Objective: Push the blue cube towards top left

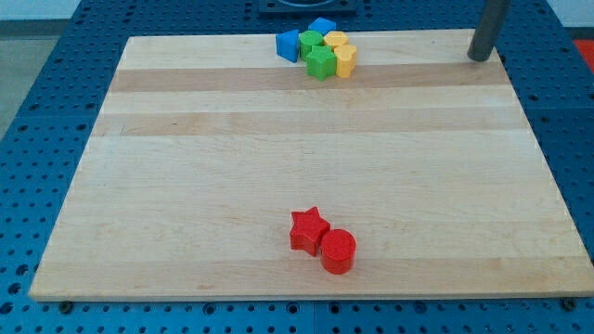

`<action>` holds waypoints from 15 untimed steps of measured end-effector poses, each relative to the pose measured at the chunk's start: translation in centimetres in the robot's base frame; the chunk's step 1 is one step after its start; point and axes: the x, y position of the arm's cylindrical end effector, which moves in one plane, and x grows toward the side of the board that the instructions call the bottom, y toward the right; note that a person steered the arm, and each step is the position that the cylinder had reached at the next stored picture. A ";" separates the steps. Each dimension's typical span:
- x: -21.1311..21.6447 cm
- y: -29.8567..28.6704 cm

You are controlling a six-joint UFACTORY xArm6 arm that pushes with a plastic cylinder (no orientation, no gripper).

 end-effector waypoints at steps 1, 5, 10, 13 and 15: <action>-3.6 -5.1; -6.3 -16.8; -6.2 -23.0; -6.2 -24.3; -6.2 -27.0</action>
